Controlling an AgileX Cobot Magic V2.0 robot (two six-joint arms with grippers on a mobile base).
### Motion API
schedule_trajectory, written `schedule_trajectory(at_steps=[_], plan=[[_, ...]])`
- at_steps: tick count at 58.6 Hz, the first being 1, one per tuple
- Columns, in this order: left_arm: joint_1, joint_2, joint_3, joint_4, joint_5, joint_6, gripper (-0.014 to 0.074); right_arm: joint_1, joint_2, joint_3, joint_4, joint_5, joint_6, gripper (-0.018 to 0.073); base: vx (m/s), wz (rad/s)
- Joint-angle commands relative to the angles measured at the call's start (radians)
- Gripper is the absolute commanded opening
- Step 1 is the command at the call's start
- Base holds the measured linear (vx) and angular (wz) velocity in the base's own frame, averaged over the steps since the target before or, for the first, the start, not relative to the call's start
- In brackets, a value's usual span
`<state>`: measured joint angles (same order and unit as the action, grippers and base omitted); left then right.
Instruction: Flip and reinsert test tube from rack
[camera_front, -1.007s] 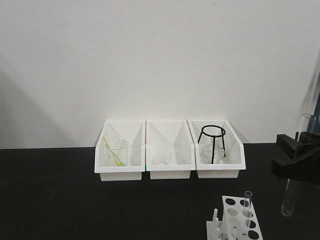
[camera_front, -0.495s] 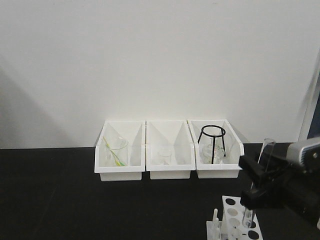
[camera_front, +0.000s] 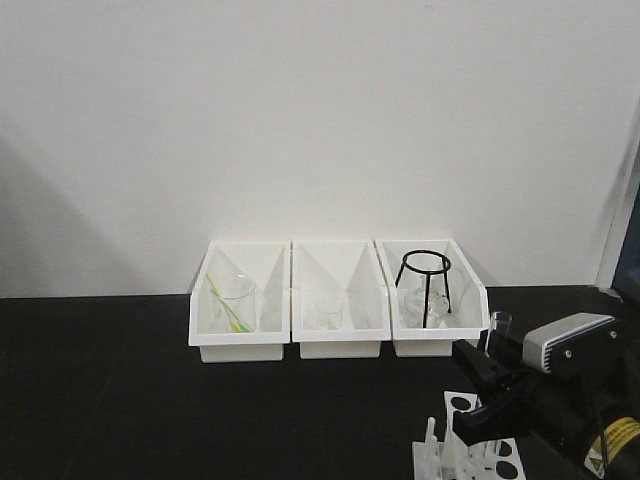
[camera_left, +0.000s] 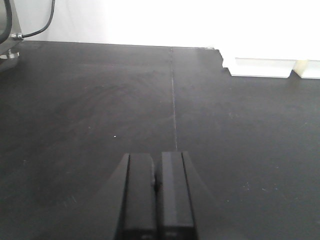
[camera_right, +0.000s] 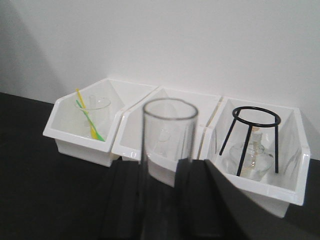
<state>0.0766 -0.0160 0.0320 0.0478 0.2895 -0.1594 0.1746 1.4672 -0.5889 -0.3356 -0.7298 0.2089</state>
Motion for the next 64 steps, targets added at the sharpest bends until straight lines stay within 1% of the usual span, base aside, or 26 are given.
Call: schedule_trajectory(at_steps=[1,10,15,18,21,24,28,31,36,47,52,57,64], plan=[[-0.007,-0.011,0.000,-0.004,-0.087,0.000,-0.0006,-0.002,-0.013,-0.031,0.045,-0.108,-0.031,-0.0009,0.00,0.00],[-0.007,-0.011,0.000,-0.004,-0.087,0.000,-0.0006,-0.002,0.021,-0.031,0.026,-0.113,-0.014,-0.0009,0.00,0.00],[-0.007,-0.011,0.000,-0.004,-0.087,0.000,-0.0006,-0.002,0.044,-0.030,-0.031,-0.133,0.006,-0.0009,0.00,0.00],[-0.007,-0.011,0.000,-0.004,-0.087,0.000,-0.0006,-0.002,0.053,-0.015,-0.046,-0.164,0.008,-0.0009,0.00,0.00],[-0.007,-0.011,0.000,-0.004,-0.087,0.000,-0.0006,-0.002,0.058,0.010,-0.034,-0.197,0.006,-0.0009,0.00,0.00],[-0.007,-0.011,0.000,-0.004,-0.087,0.000,-0.0006,-0.002,0.064,0.042,0.004,-0.225,-0.011,-0.0009,0.00,0.00],[-0.007,-0.011,0.000,-0.004,-0.087,0.000,-0.0006,-0.002,0.083,0.085,0.056,-0.270,-0.063,-0.0009,0.00,0.00],[-0.007,-0.011,0.000,-0.004,-0.087,0.000,-0.0006,-0.002,0.105,0.112,0.074,-0.310,-0.087,-0.0009,0.00,0.00],[-0.007,-0.011,0.000,-0.004,-0.087,0.000,-0.0006,-0.002,0.144,0.131,0.073,-0.348,-0.088,-0.0009,0.00,0.00],[-0.007,-0.011,0.000,-0.004,-0.087,0.000,-0.0006,-0.002,0.229,0.132,0.058,-0.359,-0.077,0.0000,0.00,0.00],[-0.007,-0.011,0.000,-0.004,-0.087,0.000,-0.0006,-0.002,0.235,0.132,0.054,-0.359,-0.077,0.0029,0.00,0.00],[-0.007,-0.011,0.000,-0.004,-0.087,0.000,-0.0006,-0.002,0.234,0.132,0.051,-0.366,-0.077,0.0088,0.00,0.00],[-0.007,-0.011,0.000,-0.004,-0.087,0.000,-0.0006,-0.002,0.233,0.132,0.051,-0.379,-0.062,0.0225,0.00,0.00]])
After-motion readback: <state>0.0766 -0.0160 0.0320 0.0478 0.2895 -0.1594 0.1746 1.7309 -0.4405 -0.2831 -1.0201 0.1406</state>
